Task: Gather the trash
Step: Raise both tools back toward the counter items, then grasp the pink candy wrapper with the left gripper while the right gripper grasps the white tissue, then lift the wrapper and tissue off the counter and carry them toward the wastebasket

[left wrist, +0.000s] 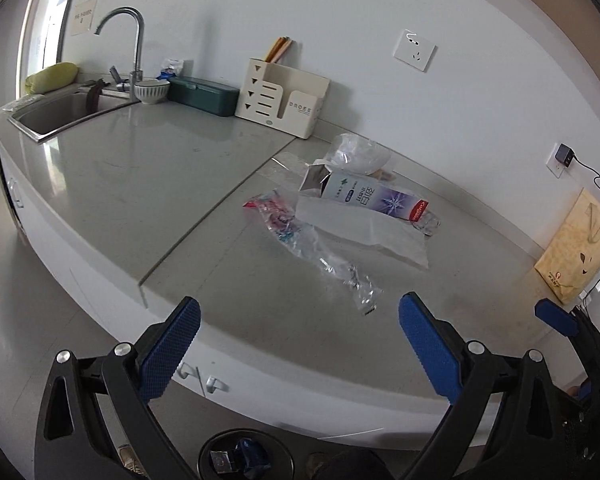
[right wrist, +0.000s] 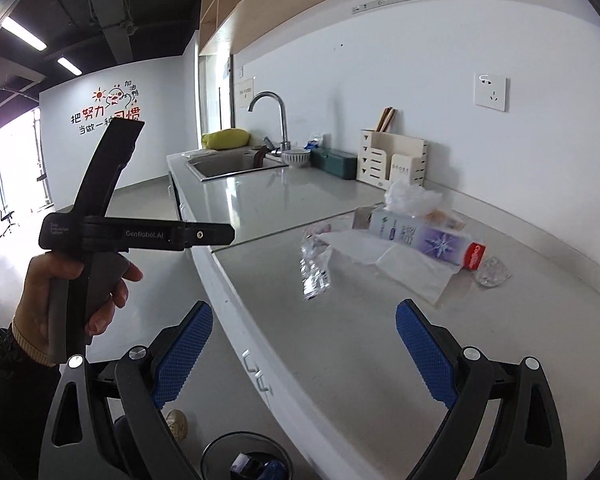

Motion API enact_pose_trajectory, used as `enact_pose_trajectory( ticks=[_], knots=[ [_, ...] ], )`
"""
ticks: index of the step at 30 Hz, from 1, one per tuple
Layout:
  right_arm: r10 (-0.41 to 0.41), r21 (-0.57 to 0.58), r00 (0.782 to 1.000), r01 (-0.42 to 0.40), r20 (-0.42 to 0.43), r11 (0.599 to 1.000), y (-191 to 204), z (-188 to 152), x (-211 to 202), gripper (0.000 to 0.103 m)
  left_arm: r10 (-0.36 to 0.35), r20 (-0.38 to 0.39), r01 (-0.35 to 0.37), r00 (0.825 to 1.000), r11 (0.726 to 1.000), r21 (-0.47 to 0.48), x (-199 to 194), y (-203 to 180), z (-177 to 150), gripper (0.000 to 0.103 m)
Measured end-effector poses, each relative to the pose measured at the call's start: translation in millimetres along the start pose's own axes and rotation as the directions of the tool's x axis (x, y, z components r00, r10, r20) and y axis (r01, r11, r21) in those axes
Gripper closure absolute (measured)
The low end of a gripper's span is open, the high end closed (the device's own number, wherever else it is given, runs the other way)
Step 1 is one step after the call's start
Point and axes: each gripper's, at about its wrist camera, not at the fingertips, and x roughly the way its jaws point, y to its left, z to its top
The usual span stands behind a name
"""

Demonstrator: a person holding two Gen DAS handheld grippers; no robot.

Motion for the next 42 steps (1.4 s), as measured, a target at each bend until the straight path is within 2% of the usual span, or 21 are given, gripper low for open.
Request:
enact_pose_trajectory(
  ticks=[3,7,9,13,15,18,19,21,22,23,28,29,30,33,34,36,39,42],
  knots=[
    [-0.032,0.012,0.999,0.033,-0.005,0.999,-30.8,14.2,22.1,0.009,0.011,-0.046,-0.011,0.999,1.000,0.000,36.4,-1.0,18.6,0.004],
    [-0.031,0.064,0.998,0.035,-0.061,0.997,-75.3,23.0,66.3,0.009,0.056,-0.100,-0.053,0.993,0.998,0.028,77.7,-1.9,35.4,0.004],
    [-0.068,0.074,0.993,0.076,-0.098,0.994,-94.0,23.3,92.5,0.009,0.092,-0.121,-0.086,0.988,0.995,0.056,93.2,-2.0,40.1,0.005],
    [-0.112,0.077,0.980,0.126,-0.163,0.989,-115.1,17.4,132.8,0.009,0.147,-0.158,-0.130,0.977,0.985,0.114,118.8,-7.8,43.6,0.008],
    [-0.112,0.103,0.974,0.134,-0.196,0.986,-125.6,13.8,148.8,0.009,0.194,-0.169,-0.170,0.966,0.974,0.147,130.5,-11.0,44.6,0.014],
    [-0.123,0.127,0.963,0.157,-0.240,0.979,-134.3,11.5,162.8,0.009,0.201,-0.180,-0.172,0.963,0.972,0.163,141.8,-12.6,47.4,0.017],
    [-0.117,0.138,0.962,0.154,-0.245,0.978,-137.0,11.0,165.1,0.009,0.201,-0.183,-0.171,0.962,0.971,0.168,144.8,-13.0,47.9,0.021],
    [-0.110,0.159,0.959,0.155,-0.262,0.975,-142.1,9.8,169.7,0.009,0.210,-0.191,-0.178,0.959,0.969,0.170,152.0,-12.6,48.5,0.038],
    [-0.091,0.176,0.959,0.141,-0.267,0.974,-145.6,9.1,172.2,0.009,0.213,-0.198,-0.180,0.957,0.968,0.173,155.1,-12.5,47.6,0.062],
    [-0.066,0.203,0.959,0.125,-0.275,0.971,-149.3,7.0,173.6,0.009,0.202,-0.207,-0.169,0.957,0.971,0.167,157.0,-11.1,46.4,0.075],
    [-0.068,0.206,0.954,0.132,-0.293,0.970,-152.0,6.4,175.9,0.012,0.171,-0.161,-0.150,0.972,0.980,0.132,152.6,-0.3,44.2,0.092],
    [-0.055,0.216,0.951,0.125,-0.304,0.968,-152.8,4.8,177.7,0.021,0.150,-0.152,-0.132,0.977,0.984,0.123,149.7,2.1,44.2,0.092],
    [-0.054,0.217,0.947,0.127,-0.316,0.968,-152.9,5.2,180.6,0.036,0.137,-0.144,-0.120,0.980,0.986,0.119,146.7,3.9,43.9,0.092],
    [-0.048,0.203,0.937,0.125,-0.346,0.971,-151.1,0.8,185.1,0.061,0.116,-0.111,-0.104,0.987,0.988,0.111,135.0,10.3,42.8,0.093],
    [-0.042,0.206,0.935,0.121,-0.352,0.971,-150.8,0.2,186.8,0.066,0.110,-0.102,-0.099,0.989,0.989,0.110,131.5,11.9,42.3,0.093],
    [-0.040,0.208,0.932,0.122,-0.361,0.971,-150.3,-1.3,188.0,0.096,0.104,-0.087,-0.094,0.991,0.989,0.109,124.7,15.3,41.3,0.093],
    [-0.044,0.225,0.938,0.127,-0.343,0.966,-151.6,-0.2,182.7,0.097,0.078,-0.079,-0.069,0.994,0.991,0.110,117.4,19.3,41.0,0.093],
    [-0.100,0.202,0.945,0.168,-0.312,0.965,-145.6,3.7,171.2,0.097,0.074,-0.078,-0.064,0.994,0.990,0.125,113.4,21.9,40.3,0.093]
  ],
)
